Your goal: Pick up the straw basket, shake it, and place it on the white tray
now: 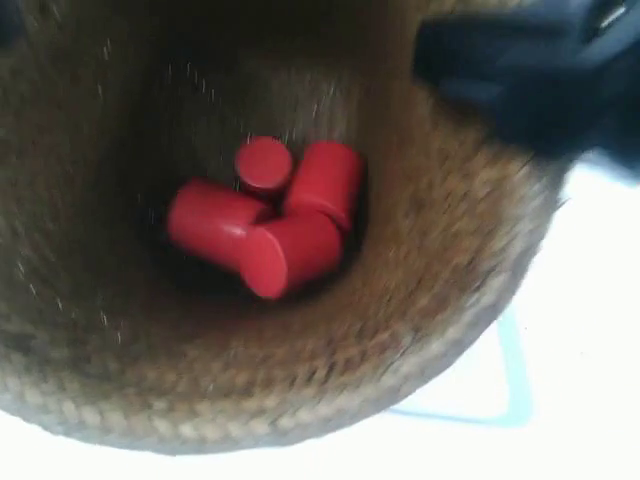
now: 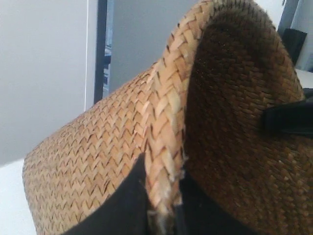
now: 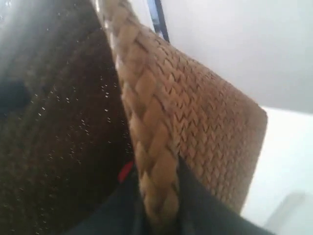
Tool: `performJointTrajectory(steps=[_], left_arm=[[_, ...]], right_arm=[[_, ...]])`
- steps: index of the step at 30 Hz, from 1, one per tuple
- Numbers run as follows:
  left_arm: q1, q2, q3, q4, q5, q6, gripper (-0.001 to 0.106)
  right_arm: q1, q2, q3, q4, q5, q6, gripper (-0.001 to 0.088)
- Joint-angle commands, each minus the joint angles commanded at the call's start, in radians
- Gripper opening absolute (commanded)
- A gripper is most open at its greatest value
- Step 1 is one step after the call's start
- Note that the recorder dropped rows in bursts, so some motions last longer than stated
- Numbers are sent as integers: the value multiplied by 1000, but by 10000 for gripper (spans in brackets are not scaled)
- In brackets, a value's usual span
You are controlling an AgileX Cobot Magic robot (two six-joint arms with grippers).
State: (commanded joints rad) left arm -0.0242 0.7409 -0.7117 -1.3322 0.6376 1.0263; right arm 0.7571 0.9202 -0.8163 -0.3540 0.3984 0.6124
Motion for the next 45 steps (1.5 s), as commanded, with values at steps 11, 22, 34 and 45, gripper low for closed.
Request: performJointTrajectory(steps=[11,22,34,45], left_arm=[[0,-18,-30,0,-40,-68,0],[0,255,-243,400,-242,-409,0],[-143,690,-824,1126,299,-1102,0],[-426,903,-940,1347,298,-1299,0]], right_arm=[[0,-62,-46,-2,32,21,0],[-103,221,-349,-104,261,42,0],[-362,522,-734,42,781,-203,0],[-579,518,-720,74,823,-370,0]])
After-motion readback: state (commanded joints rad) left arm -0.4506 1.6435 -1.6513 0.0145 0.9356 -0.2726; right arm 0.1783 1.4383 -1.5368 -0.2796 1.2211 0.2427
